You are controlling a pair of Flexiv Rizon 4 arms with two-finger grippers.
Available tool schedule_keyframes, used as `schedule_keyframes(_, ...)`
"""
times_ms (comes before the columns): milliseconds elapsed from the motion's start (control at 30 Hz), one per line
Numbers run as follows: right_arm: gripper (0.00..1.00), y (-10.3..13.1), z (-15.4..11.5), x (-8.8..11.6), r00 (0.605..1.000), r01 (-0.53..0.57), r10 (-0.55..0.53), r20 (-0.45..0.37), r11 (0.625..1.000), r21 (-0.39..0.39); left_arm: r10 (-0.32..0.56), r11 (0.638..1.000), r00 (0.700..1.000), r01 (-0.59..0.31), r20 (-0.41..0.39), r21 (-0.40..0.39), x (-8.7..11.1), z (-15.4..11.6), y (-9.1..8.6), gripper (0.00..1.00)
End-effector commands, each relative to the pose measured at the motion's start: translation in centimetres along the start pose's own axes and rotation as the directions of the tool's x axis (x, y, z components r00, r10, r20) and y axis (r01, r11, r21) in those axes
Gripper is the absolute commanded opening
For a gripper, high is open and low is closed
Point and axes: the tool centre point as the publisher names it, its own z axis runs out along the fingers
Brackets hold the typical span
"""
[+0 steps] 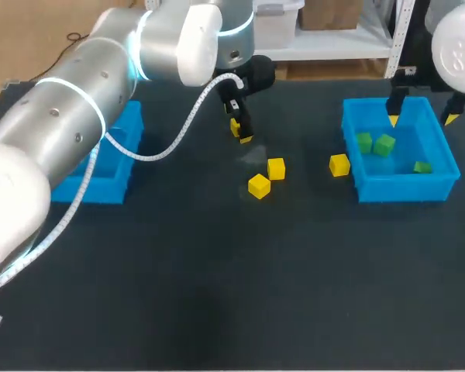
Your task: Put the green cubes in the right bin and the yellow cubes in the left bin.
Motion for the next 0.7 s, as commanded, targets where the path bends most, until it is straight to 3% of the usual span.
schedule_keyframes(33,1.0,-0.1,0.0,0.6,0.911,-0.003,0.002,0.413,1.0,0.0,-0.025,1.0,0.994,0.025,-0.108,-0.002,-0.6,0.1,0.5,0.0)
schedule_keyframes(433,1.0,-0.1,0.0,0.6,0.911,-0.003,0.002,0.413,1.0,0.0,-0.092,0.996,0.994,0.091,-0.055,-0.026,2.5,-0.1,-1.0,0.0)
schedule_keyframes(533,1.0,-0.1,0.0,0.6,0.911,-0.003,0.002,0.413,1.0,0.0,-0.115,0.992,0.993,0.113,-0.028,-0.061,3.9,-1.5,-0.4,0.0)
schedule_keyframes(700,1.0,-0.1,0.0,0.6,0.911,-0.003,0.002,0.413,1.0,0.0,-0.221,0.967,0.972,0.229,0.079,-0.111,6.5,-5.7,2.0,0.0)
